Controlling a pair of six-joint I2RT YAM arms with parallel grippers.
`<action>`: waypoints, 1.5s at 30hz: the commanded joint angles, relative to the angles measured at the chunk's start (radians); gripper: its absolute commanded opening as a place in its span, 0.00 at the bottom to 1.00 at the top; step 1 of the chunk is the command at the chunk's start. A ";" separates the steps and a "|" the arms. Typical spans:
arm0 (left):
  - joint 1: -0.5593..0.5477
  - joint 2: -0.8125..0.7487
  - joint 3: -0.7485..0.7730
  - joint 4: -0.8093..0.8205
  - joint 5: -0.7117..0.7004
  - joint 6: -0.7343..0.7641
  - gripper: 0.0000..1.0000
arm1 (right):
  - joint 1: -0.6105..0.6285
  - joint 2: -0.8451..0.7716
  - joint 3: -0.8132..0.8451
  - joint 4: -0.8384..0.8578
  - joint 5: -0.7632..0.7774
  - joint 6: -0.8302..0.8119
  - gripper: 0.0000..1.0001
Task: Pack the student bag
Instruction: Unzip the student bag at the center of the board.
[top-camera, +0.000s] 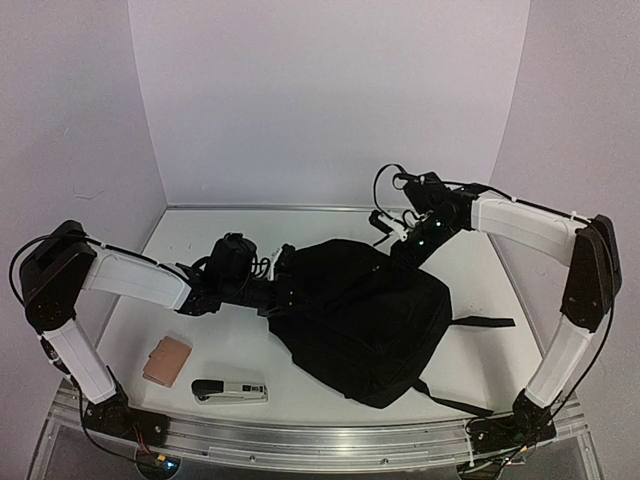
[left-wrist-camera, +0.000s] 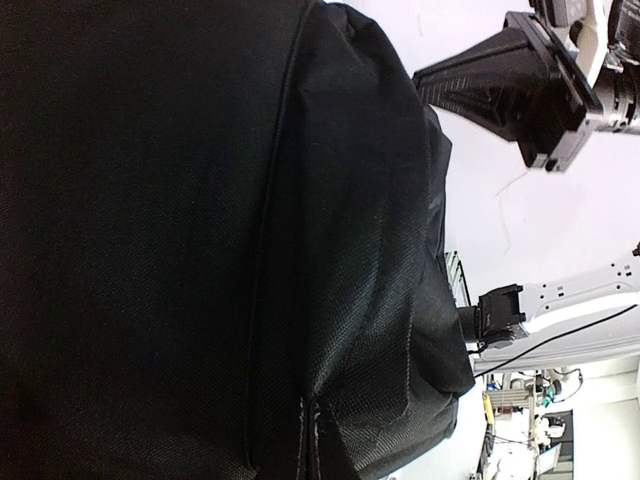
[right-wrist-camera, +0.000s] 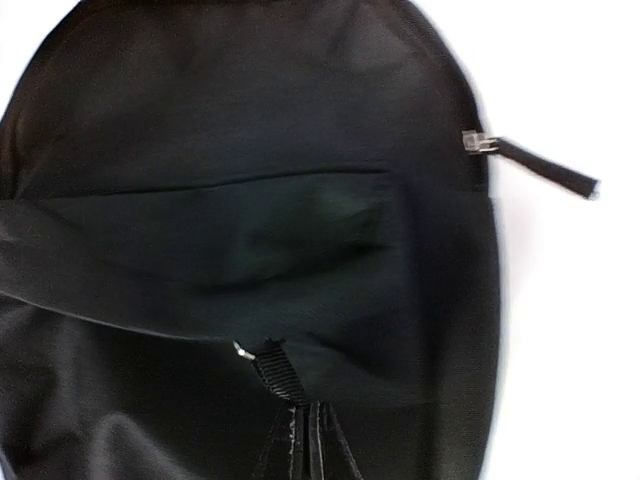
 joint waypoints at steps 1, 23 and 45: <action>0.038 -0.040 -0.027 -0.063 -0.049 0.015 0.00 | -0.088 0.032 0.081 -0.049 0.112 -0.031 0.00; 0.024 -0.018 -0.008 -0.025 -0.037 0.009 0.00 | -0.197 0.350 0.423 -0.037 0.249 -0.038 0.00; -0.071 0.039 0.142 -0.046 -0.088 0.050 0.00 | -0.091 0.394 0.497 -0.007 0.190 0.089 0.00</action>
